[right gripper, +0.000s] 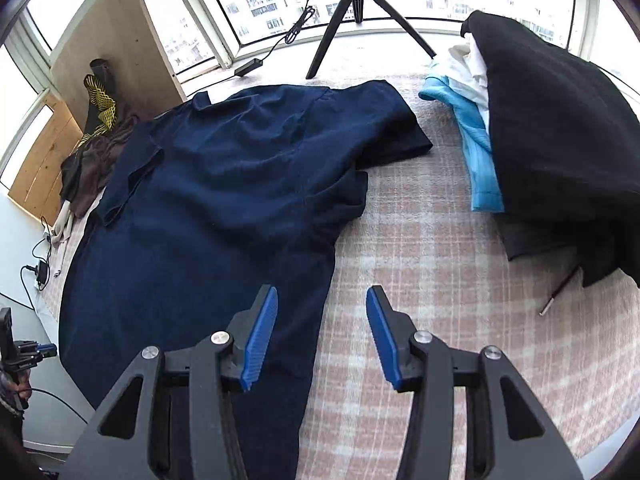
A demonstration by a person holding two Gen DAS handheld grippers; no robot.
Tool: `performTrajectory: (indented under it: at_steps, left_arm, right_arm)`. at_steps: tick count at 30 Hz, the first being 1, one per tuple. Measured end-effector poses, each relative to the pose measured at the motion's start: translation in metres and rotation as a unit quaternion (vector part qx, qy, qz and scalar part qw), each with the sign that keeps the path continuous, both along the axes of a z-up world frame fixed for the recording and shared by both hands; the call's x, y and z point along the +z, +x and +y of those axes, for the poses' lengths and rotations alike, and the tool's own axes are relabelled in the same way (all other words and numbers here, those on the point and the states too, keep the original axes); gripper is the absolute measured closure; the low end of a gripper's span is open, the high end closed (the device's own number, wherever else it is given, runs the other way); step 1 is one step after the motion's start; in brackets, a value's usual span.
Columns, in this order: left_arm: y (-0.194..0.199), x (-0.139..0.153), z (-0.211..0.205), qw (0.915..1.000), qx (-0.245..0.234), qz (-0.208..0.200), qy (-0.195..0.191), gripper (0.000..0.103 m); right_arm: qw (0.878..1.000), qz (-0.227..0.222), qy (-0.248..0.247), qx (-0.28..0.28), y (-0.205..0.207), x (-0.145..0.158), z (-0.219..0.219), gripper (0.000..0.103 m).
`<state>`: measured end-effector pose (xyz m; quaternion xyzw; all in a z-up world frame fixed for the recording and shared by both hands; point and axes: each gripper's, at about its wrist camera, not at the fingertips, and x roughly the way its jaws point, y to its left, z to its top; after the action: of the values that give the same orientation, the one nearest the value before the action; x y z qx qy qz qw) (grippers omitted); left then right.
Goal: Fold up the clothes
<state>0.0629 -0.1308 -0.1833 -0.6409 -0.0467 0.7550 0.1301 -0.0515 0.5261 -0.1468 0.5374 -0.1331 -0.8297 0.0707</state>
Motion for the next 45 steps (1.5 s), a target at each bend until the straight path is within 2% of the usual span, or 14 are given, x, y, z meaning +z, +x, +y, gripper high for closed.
performTrajectory:
  at_steps: [2, 5, 6, 7, 12, 14, 18, 21, 24, 29, 33, 36, 43, 45]
  left_arm:
    - [0.000, -0.013, -0.002, 0.9995, 0.022, -0.016, -0.015, 0.092]
    - [0.001, -0.011, -0.014, 0.9975, 0.069, -0.018, -0.003, 0.092]
    - [0.001, -0.011, -0.017, 0.9966, 0.080, -0.020, -0.004, 0.092]
    - [0.001, -0.012, -0.019, 0.9956, 0.090, -0.023, -0.005, 0.092]
    - [0.001, -0.010, -0.013, 0.9954, 0.090, -0.026, -0.021, 0.092]
    - [0.000, -0.010, -0.014, 0.9951, 0.091, -0.033, -0.018, 0.092]
    - [-0.003, -0.010, -0.012, 0.9957, 0.079, -0.042, -0.023, 0.092]
    - [-0.005, -0.008, -0.009, 0.9958, 0.072, -0.048, -0.030, 0.092]
    - [-0.009, 0.007, -0.005, 0.9974, 0.064, -0.031, -0.016, 0.091]
    - [-0.042, 0.031, 0.000, 0.9992, 0.034, 0.018, -0.009, 0.075]
    - [-0.094, 0.023, 0.006, 0.9998, 0.009, 0.015, -0.014, 0.067]
    - [-0.136, 0.014, 0.013, 0.9999, 0.000, 0.016, -0.005, 0.063]
    - [-0.214, 0.009, 0.043, 0.9976, -0.031, 0.046, -0.042, 0.062]
    - [-0.233, 0.009, 0.047, 0.9977, -0.030, 0.050, -0.033, 0.062]
  right_arm:
    - [0.999, -0.020, -0.025, 0.006, -0.027, -0.020, 0.002, 0.057]
    - [0.998, -0.020, -0.042, 0.030, -0.044, -0.037, -0.003, 0.058]
    - [0.998, -0.016, -0.042, 0.040, -0.045, -0.037, -0.005, 0.074]
    - [0.998, -0.012, -0.041, 0.051, -0.047, -0.036, -0.008, 0.098]
    - [0.995, 0.044, -0.004, 0.091, -0.042, -0.006, -0.011, 0.099]
    - [0.996, 0.038, 0.007, 0.084, -0.047, -0.013, -0.008, 0.099]
    - [0.997, -0.010, 0.030, 0.071, -0.062, -0.042, -0.010, 0.097]
    - [0.999, 0.003, 0.032, 0.043, -0.058, -0.028, 0.000, 0.081]
    - [0.999, -0.006, 0.020, 0.042, -0.057, -0.026, -0.002, 0.055]
    - [0.996, -0.033, 0.042, 0.076, -0.057, -0.043, -0.027, 0.055]
    - [0.995, -0.032, 0.057, 0.078, -0.057, -0.044, -0.031, 0.055]
    - [0.994, -0.031, 0.066, 0.080, -0.054, -0.045, -0.031, 0.055]
    - [0.988, -0.034, 0.107, 0.103, -0.052, -0.046, -0.046, 0.055]
    - [0.989, -0.033, 0.106, 0.102, -0.051, -0.046, -0.045, 0.055]
